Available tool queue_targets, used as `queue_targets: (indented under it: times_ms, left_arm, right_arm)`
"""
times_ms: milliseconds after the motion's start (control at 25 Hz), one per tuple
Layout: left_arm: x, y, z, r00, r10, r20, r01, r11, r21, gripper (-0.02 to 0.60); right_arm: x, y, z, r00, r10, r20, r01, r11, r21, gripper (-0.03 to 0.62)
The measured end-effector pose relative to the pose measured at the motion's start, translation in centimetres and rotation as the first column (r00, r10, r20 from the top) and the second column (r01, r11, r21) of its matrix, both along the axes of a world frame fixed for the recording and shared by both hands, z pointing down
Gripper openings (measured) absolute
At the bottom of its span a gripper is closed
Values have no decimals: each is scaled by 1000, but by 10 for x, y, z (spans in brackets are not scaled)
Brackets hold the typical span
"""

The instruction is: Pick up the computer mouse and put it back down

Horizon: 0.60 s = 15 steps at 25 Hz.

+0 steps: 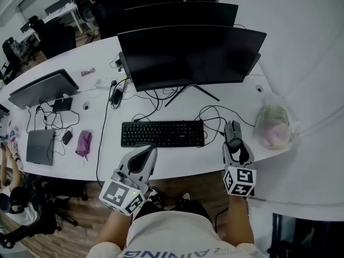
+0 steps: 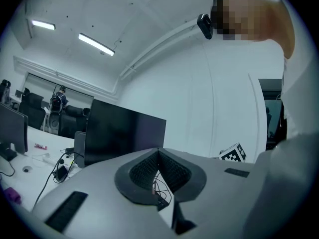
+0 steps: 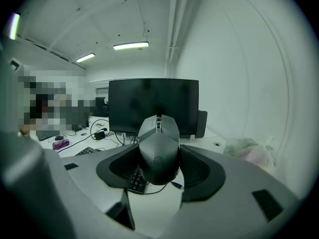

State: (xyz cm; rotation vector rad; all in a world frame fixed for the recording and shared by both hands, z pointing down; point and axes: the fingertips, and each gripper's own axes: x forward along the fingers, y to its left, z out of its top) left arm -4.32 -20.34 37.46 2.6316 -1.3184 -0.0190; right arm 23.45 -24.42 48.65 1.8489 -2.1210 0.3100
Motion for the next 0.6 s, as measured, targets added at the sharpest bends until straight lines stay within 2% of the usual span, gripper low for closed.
queue_targets:
  times_ms: [320, 600]
  left_arm:
    - [11, -13, 29, 1000, 4, 3, -4, 998, -67, 8]
    - [26, -27, 49, 999, 22, 26, -19, 993, -114, 8]
  right_arm:
    - [21, -12, 54, 1000, 23, -3, -23, 993, -118, 270]
    - [35, -11, 107, 1000, 30, -3, -29, 975, -219, 270]
